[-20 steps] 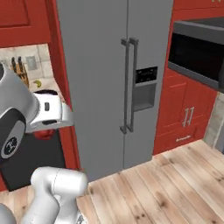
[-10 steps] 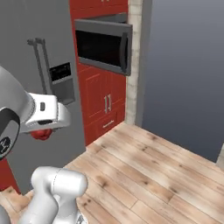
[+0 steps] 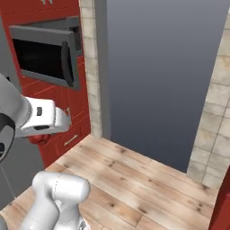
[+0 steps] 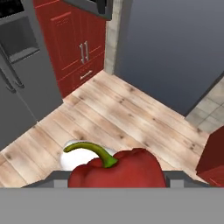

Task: Pick the bell pepper from the counter and place it in the microwave.

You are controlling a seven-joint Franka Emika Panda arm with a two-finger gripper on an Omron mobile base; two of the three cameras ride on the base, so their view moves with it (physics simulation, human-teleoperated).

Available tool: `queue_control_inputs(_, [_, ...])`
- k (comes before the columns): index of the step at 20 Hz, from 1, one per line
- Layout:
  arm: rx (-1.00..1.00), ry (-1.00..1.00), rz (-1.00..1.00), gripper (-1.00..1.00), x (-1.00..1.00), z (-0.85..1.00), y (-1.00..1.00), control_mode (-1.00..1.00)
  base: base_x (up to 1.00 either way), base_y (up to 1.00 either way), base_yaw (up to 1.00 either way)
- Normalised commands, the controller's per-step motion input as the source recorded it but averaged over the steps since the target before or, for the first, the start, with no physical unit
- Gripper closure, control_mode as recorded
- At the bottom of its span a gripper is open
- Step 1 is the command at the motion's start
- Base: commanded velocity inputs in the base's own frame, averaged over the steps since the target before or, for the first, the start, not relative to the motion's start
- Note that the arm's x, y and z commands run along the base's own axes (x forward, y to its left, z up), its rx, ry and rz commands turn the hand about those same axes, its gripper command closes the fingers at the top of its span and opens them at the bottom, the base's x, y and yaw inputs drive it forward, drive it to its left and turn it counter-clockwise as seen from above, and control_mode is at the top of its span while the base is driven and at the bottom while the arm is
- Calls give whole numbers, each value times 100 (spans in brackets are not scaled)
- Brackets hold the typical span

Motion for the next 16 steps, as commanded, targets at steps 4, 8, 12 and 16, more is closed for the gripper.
queue_control_inputs(4, [0, 0, 0, 100, 0, 0, 0, 100, 100, -18, 3])
queue_control_inputs(8, [0, 0, 0, 100, 0, 0, 0, 100, 100, -37, 10])
queue_control_inputs(12, [0, 0, 0, 100, 0, 0, 0, 100, 100, -57, 21])
queue_control_inputs(16, [0, 0, 0, 100, 0, 0, 0, 100, 100, -28, 39])
